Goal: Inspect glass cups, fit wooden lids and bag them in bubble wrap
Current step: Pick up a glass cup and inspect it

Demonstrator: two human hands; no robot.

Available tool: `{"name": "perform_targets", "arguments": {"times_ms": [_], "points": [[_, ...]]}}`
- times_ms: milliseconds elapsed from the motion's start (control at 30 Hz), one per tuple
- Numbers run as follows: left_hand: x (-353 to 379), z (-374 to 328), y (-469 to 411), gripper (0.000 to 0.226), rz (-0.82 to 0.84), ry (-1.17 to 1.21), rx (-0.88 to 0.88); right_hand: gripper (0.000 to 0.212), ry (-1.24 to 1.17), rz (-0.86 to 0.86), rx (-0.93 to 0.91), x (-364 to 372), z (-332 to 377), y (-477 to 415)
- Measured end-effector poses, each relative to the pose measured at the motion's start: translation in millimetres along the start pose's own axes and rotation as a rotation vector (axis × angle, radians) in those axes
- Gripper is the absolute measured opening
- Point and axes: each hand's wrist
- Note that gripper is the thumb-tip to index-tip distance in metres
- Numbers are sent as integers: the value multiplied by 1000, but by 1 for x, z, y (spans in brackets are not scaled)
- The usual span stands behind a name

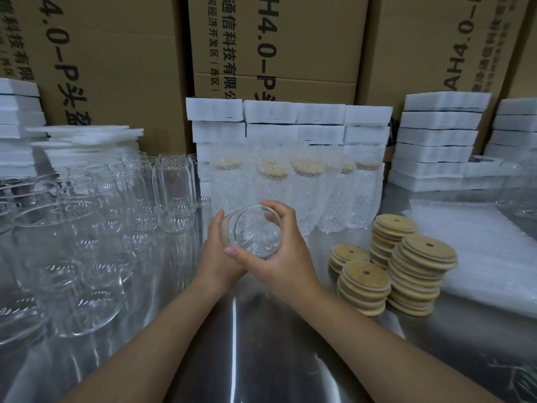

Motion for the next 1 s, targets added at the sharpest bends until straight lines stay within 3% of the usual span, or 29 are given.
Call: {"name": "perform_targets", "arguments": {"times_ms": [133,300,533,833,1000], "points": [[2,5,4,112,27,-72,-14,84,-44,-46,46,1,1,-1],[5,6,-2,91,82,-46,45,74,-172,-76,35,-1,3,-3],[5,7,9,132,60,-14,22,68,-316,-142,22,0,1,-4],[5,6,14,139,40,-21,31,50,-439,-217,48,0,-3,-9],[8,4,15,142,50,-10,41,30,-456,-257,32,-6,-2,-15]]}}
Point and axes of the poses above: each hand's wrist, its own y-axis away from the middle knuckle, its own x-axis out of the palm, z = x × y, and after that the axes turned 13 degrees about -y, right-handed
